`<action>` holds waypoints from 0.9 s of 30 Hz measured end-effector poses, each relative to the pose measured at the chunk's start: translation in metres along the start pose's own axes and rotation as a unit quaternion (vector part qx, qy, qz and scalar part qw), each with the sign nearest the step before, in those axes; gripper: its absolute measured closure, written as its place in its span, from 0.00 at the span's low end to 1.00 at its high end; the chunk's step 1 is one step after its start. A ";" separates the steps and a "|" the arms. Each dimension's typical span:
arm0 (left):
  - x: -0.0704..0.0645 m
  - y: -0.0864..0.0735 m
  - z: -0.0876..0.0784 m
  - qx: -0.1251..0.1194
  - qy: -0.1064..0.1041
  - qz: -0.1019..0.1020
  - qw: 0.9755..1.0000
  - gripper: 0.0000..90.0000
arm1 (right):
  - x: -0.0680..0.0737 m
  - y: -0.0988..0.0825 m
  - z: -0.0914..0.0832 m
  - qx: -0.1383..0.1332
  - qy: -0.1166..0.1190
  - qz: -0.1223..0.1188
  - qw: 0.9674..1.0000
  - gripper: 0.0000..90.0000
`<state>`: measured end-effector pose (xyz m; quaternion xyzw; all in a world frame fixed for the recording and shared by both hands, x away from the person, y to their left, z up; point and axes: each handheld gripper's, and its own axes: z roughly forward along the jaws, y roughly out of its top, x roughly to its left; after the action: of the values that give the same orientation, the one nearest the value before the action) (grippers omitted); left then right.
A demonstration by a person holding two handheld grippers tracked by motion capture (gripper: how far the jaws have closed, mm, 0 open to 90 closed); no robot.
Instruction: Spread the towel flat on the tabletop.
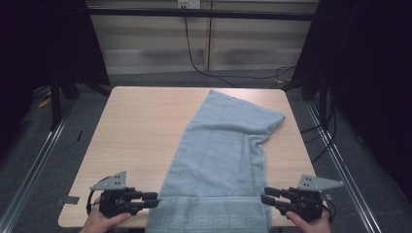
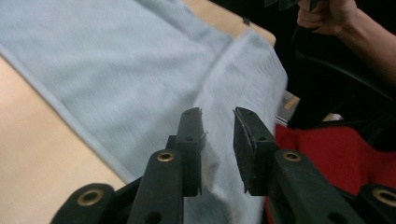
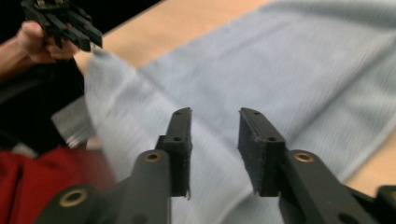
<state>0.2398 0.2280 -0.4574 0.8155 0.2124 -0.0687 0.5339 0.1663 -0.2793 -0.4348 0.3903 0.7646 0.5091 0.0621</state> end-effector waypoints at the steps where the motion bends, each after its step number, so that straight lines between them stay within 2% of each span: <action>1: 0.008 0.008 0.003 -0.002 0.003 -0.001 1.000 0.77 | -0.003 0.004 0.003 -0.003 -0.001 0.002 1.000 0.76; 3: 0.025 0.020 0.014 0.003 0.022 -0.002 1.000 0.77 | -0.015 0.013 0.015 -0.001 -0.015 0.002 1.000 0.79; 5: 0.043 0.030 0.033 0.010 0.031 -0.028 0.999 0.79 | -0.028 0.016 0.032 0.018 -0.018 0.012 1.000 0.84; 6: 0.050 0.034 0.045 0.029 0.038 -0.022 0.999 0.80 | -0.033 0.018 0.040 0.029 -0.018 0.015 0.999 0.85; 7: 0.054 0.038 0.058 0.048 0.056 -0.010 0.997 0.80 | -0.036 0.020 0.048 0.041 -0.017 0.015 0.999 0.86; 8: 0.059 0.041 0.071 0.067 0.083 0.010 0.994 0.80 | -0.038 0.021 0.056 0.052 -0.014 0.012 0.998 0.86; 10: 0.066 0.042 0.086 0.068 0.073 0.001 0.995 0.81 | -0.041 0.019 0.068 0.074 -0.020 0.009 0.997 0.85; 12: 0.072 0.039 0.101 0.096 0.085 0.013 0.992 0.81 | -0.044 0.017 0.077 0.101 -0.026 0.009 0.994 0.84; 13: 0.075 0.035 0.107 0.107 0.093 0.016 0.990 0.81 | -0.046 0.015 0.081 0.103 -0.031 0.012 0.994 0.83; 14: 0.076 0.030 0.110 0.111 0.098 0.009 0.989 0.81 | -0.049 0.014 0.084 0.104 -0.033 0.019 0.994 0.82; 15: 0.075 0.028 0.110 0.104 0.098 0.011 0.990 0.81 | -0.052 0.011 0.089 0.108 -0.039 0.022 0.993 0.82; 16: 0.073 0.027 0.107 0.109 0.098 0.013 0.989 0.81 | -0.054 0.008 0.091 0.111 -0.042 0.021 0.993 0.81; 17: 0.069 0.026 0.105 0.113 0.099 0.014 0.988 0.81 | -0.056 0.004 0.094 0.114 -0.042 0.032 0.992 0.80; 18: 0.065 0.024 0.103 0.120 0.105 0.026 0.987 0.81 | -0.056 0.001 0.096 0.122 -0.038 0.035 0.991 0.79; 19: 0.061 0.020 0.099 0.117 0.103 0.029 0.987 0.81 | -0.054 -0.002 0.098 0.131 -0.041 0.026 0.990 0.79; 20: 0.058 0.014 0.095 0.104 0.094 0.020 0.990 0.81 | -0.051 -0.003 0.098 0.128 -0.039 0.025 0.991 0.78; 24: 0.047 0.002 0.080 0.106 0.085 0.014 0.991 0.81 | -0.036 -0.009 0.095 0.137 -0.029 0.012 0.990 0.76; 27: 0.033 -0.008 0.070 0.108 0.079 0.025 0.991 0.81 | -0.022 -0.013 0.092 0.149 -0.025 -0.007 0.988 0.75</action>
<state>0.2741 0.1768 -0.5044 0.8766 0.2242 -0.0135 0.4256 0.2198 -0.2284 -0.4957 0.4025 0.8329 0.3790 0.0259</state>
